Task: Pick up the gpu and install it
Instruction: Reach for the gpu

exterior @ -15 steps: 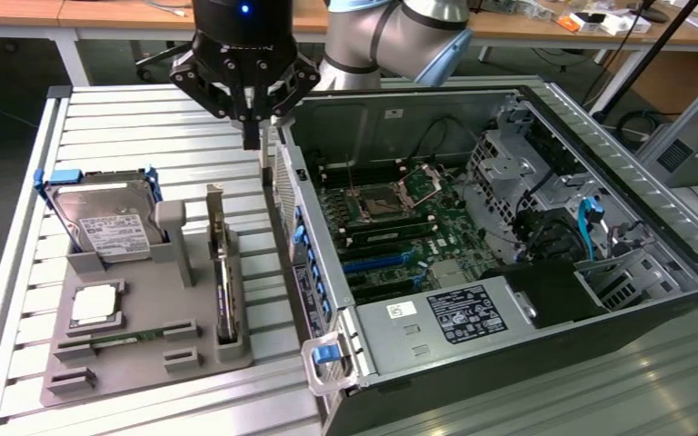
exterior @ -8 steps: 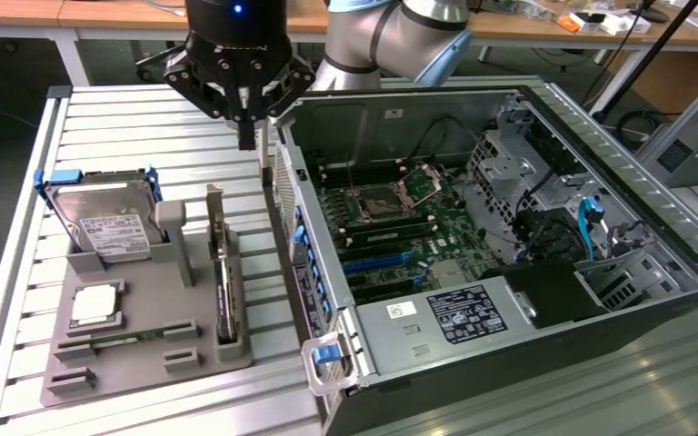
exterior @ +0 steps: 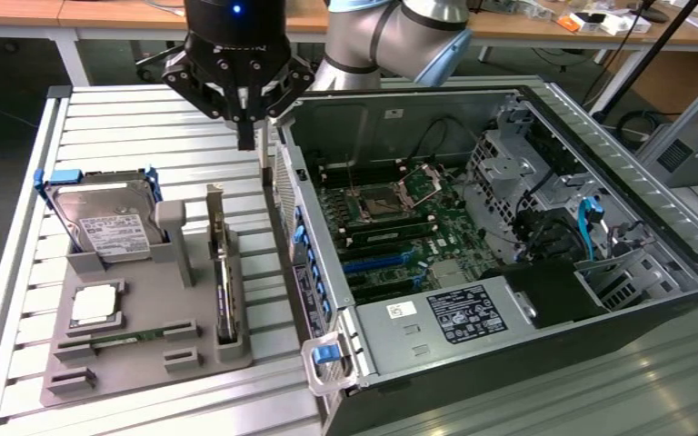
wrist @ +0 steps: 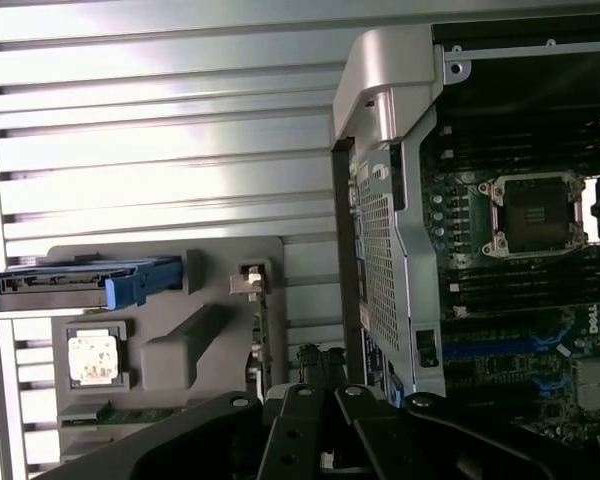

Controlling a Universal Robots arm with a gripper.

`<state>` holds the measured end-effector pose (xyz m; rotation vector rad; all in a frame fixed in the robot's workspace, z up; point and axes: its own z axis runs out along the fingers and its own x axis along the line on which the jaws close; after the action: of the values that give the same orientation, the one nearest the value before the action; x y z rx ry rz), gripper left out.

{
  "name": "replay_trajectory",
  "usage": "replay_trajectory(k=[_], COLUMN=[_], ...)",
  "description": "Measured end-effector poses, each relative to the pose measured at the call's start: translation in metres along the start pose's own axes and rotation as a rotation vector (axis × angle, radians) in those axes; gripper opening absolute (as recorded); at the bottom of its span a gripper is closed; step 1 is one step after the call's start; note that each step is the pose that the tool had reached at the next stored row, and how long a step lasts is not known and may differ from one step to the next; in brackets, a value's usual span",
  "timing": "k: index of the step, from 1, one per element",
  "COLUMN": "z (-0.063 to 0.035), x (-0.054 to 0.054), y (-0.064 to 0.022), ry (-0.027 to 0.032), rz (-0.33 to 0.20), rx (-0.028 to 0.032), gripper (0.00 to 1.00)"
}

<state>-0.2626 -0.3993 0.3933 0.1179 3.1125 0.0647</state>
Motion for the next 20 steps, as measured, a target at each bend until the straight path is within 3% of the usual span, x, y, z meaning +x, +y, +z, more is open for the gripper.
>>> replay_trajectory(k=[12,15,20], z=[-0.0002,-0.0002,-0.0003], x=[0.007,0.007,0.007], y=[-0.0069,-0.0144,-0.0189], ry=[0.0,0.0,0.0], rz=[0.0,0.0,0.0], rx=[0.0,0.0,0.0003], gripper=[0.11,0.11,0.11])
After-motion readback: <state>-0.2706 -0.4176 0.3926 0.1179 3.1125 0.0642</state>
